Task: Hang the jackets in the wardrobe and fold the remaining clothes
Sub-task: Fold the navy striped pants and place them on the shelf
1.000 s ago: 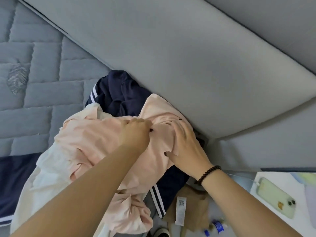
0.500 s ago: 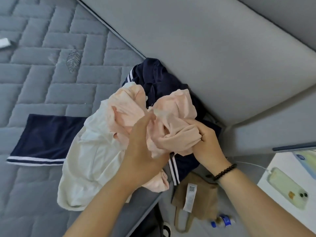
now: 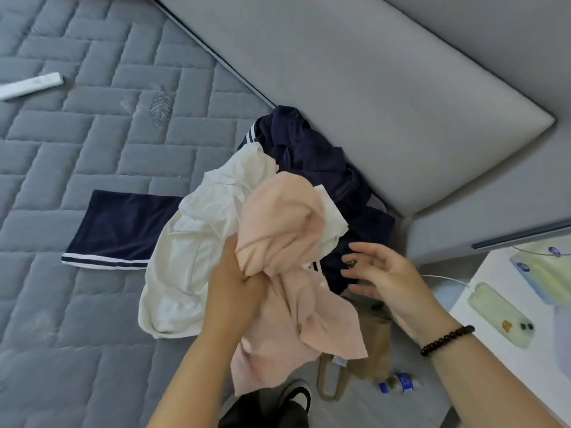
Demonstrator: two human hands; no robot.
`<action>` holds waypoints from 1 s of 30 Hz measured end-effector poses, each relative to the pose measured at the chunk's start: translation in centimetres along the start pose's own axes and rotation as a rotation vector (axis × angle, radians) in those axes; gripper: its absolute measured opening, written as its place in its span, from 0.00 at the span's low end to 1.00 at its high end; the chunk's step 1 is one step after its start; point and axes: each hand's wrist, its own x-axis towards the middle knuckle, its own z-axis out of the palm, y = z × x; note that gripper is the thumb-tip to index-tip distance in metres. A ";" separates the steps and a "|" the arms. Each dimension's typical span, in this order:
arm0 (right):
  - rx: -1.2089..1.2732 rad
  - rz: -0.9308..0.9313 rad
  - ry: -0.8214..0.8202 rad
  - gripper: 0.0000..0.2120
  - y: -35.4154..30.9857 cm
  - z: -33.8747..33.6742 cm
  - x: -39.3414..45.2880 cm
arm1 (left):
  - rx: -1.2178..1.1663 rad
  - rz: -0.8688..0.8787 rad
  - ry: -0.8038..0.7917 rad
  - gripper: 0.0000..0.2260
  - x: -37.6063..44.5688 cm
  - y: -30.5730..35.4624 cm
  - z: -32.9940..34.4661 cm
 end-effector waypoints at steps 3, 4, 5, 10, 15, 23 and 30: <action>-0.073 0.086 0.004 0.13 2.0 2.2 0.7 | 0.190 -0.080 0.234 0.14 0.2 -1.7 -5.4; -0.095 0.104 -0.005 0.13 2.6 3.0 1.1 | 0.267 -0.116 0.273 0.14 0.6 -2.3 -7.4; -0.120 0.116 -0.012 0.13 3.1 4.0 1.5 | 0.358 -0.157 0.298 0.14 1.1 -3.0 -9.3; -0.282 0.148 0.004 0.12 6.3 8.8 5.4 | 0.660 -0.329 0.293 0.21 6.0 -8.0 -12.2; -0.346 0.120 0.248 0.16 10.5 13.0 10.0 | 0.587 -0.268 -0.037 0.54 8.4 -14.5 -7.0; 0.408 0.595 0.397 0.18 10.9 14.8 13.9 | 0.496 -0.114 -0.019 0.42 7.2 -16.3 -6.9; 0.021 0.065 0.284 0.12 1.6 21.7 17.0 | 0.184 0.027 0.124 0.26 6.0 -12.3 -14.6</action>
